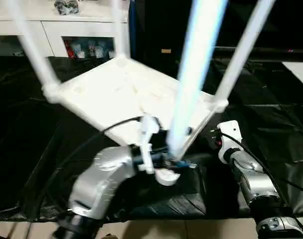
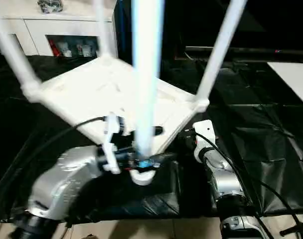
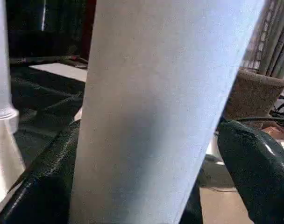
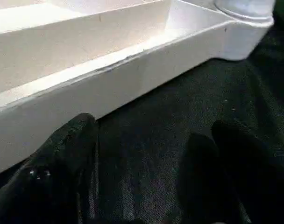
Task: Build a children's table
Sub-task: Rotate table base
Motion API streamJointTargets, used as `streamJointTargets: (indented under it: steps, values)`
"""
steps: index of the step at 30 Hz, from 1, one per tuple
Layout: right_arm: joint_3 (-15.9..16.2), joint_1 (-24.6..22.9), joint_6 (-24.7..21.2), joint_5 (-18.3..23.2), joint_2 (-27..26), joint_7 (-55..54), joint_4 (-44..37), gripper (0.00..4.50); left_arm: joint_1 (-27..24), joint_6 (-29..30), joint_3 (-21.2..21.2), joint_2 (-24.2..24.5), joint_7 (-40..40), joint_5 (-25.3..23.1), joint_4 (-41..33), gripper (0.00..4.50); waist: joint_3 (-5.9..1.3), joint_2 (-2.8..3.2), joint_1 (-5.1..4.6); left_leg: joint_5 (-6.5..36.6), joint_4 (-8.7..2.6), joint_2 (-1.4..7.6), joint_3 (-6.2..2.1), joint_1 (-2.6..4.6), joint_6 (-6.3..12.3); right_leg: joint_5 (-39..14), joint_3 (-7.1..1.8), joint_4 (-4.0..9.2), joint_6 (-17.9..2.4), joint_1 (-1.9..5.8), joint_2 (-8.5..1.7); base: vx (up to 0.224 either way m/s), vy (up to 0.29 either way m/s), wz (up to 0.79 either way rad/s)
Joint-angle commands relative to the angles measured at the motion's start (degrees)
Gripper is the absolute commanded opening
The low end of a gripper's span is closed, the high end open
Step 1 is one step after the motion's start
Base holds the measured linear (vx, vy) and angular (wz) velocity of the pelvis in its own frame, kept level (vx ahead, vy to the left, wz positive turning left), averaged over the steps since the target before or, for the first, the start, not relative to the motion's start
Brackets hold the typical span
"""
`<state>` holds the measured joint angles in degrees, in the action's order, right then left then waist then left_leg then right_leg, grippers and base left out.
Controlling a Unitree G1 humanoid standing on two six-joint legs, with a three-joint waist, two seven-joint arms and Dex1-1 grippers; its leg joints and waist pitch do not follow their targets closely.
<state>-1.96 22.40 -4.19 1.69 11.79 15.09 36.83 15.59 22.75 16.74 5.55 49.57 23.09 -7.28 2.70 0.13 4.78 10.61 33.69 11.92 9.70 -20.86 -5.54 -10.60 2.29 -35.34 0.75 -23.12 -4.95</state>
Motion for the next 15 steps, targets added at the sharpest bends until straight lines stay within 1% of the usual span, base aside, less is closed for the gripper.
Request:
streamJointTargets:
  steps: [1, 2, 3, 4, 6, 7, 9, 10, 11, 12, 13, 14, 15]
  values:
    - [1.89, 1.20, 1.71, 1.40, -2.08, 4.17, -0.25, 4.50, 1.34, -1.58, 1.66, -0.92, -0.34, -0.81, 0.41, 4.49, -3.51, 0.25, 0.37, 12.44, -3.84, 0.17, 0.32, -0.04, 0.62, -9.10, -1.34, 4.11, -11.03, 3.08, -1.72, 0.000, 0.000, 0.00]
    - [2.54, 1.17, 2.00, 1.88, -2.55, 6.13, -0.51, 4.50, 1.50, -1.96, 1.66, -1.14, -0.38, -0.90, 0.82, 4.49, -3.50, 0.17, 0.30, 12.58, -3.82, 0.17, 0.35, -0.05, 0.74, -9.14, -1.33, 4.17, -11.08, 3.08, -1.70, 0.000, 0.000, 0.00]
    - [3.25, 1.20, 2.04, 2.20, -3.09, 7.67, -0.80, 4.50, 1.66, -2.20, 1.68, -1.34, -0.36, -0.97, 1.14, 4.49, -3.52, 0.19, 0.27, 12.84, -3.81, 0.18, 0.35, -0.08, 0.86, -9.17, -1.31, 4.15, -11.22, 3.13, -1.70, 0.000, 0.000, 0.00]
    - [4.00, 1.25, 2.10, 2.51, -3.70, 9.28, -1.04, 4.50, 1.85, -2.52, 1.73, -1.56, -0.34, -1.09, 1.54, 4.49, -3.46, 0.37, 0.11, 13.18, -3.88, 0.23, 0.30, -0.09, 1.07, -9.14, -1.31, 4.20, -11.58, 3.10, -1.67, 0.000, 0.000, 0.00]
    - [5.54, 1.74, 2.17, 2.76, -5.02, 11.91, -0.92, 4.50, 2.55, -3.18, 1.94, -2.14, -0.37, -1.44, 2.56, 4.49, -3.51, 0.34, -0.06, 12.95, -3.93, 0.27, 0.23, -0.18, 1.16, -8.72, -1.28, 4.15, -11.93, 3.21, -1.73, 0.000, 0.000, 0.00]
    - [5.89, 1.95, 2.27, 2.64, -5.26, 12.31, -0.67, 4.50, 2.77, -3.40, 1.95, -2.34, -0.39, -1.56, 2.89, 4.49, -3.50, 0.36, -0.14, 12.77, -3.95, 0.30, 0.19, -0.20, 1.15, -8.50, -1.27, 4.10, -12.04, 3.24, -1.75, 0.000, 0.000, 0.00]
    - [6.20, 2.99, 3.09, 1.98, -5.90, 12.05, 0.95, 4.50, 3.33, -4.05, 1.87, -2.85, -0.67, -1.89, 3.78, 4.49, -3.56, 0.46, -0.34, 12.59, -3.93, 0.36, 0.19, -0.04, 1.20, -7.83, -1.25, 4.05, -12.58, 3.14, -1.75, 0.000, 0.000, 0.00]
    - [5.90, 4.25, 3.75, 1.38, -6.44, 10.94, 2.93, 4.50, 3.71, -4.73, 1.86, -3.22, -0.90, -2.20, 4.54, 4.49, -3.62, 0.50, -0.60, 12.84, -3.88, 0.34, 0.23, -0.03, 1.17, -7.83, -1.23, 4.01, -13.40, 3.08, -1.85, 0.000, 0.000, 0.00]
    - [5.67, 4.90, 4.05, 1.02, -6.66, 10.19, 3.92, 4.50, 3.77, -5.14, 1.87, -3.37, -1.16, -2.44, 4.83, 4.49, -3.56, -0.55, -0.84, 12.81, -3.92, 0.34, 0.36, -0.11, 1.42, -8.11, -1.22, 4.19, -13.41, 3.15, -1.77, 0.000, 0.000, 0.00]
    - [5.51, 5.30, 4.22, 0.79, -6.79, 9.75, 4.51, 4.50, 3.79, -5.41, 1.88, -3.46, -1.35, -2.59, 4.99, 4.49, -3.58, 0.04, -0.67, 12.24, -3.87, 0.37, 0.27, -0.06, 1.53, -8.20, -1.28, 3.98, -13.64, 3.15, -1.96, 0.000, 0.000, 0.00]
    - [5.05, 5.91, 4.49, 0.54, -6.84, 9.45, 5.43, 4.50, 3.90, -6.03, 1.87, -3.67, -1.81, -2.92, 5.49, 4.49, -3.58, 0.07, -0.72, 11.81, -3.79, 0.37, 0.30, -0.11, 1.71, -7.81, -1.30, 3.99, -13.70, 3.15, -2.00, 0.000, 0.000, 0.00]
    - [4.74, 6.19, 4.64, 0.38, -6.87, 9.35, 5.85, 4.50, 3.88, -6.42, 1.87, -3.77, -2.11, -3.13, 5.69, 4.49, -3.61, -0.58, -0.79, 11.44, -3.78, 0.39, 0.38, -0.18, 1.88, -7.47, -1.30, 3.99, -13.68, 3.23, -1.96, 0.000, 0.000, 0.00]
    - [4.53, 6.37, 4.76, 0.24, -6.83, 9.15, 6.15, 4.50, 3.92, -6.78, 1.86, -3.85, -2.53, -3.54, 5.97, 4.49, -3.66, -0.33, -0.61, 11.11, -3.75, 0.42, 0.33, -0.11, 2.02, -7.18, -1.30, 3.82, -13.82, 3.24, -2.06, 0.000, 0.000, 0.00]
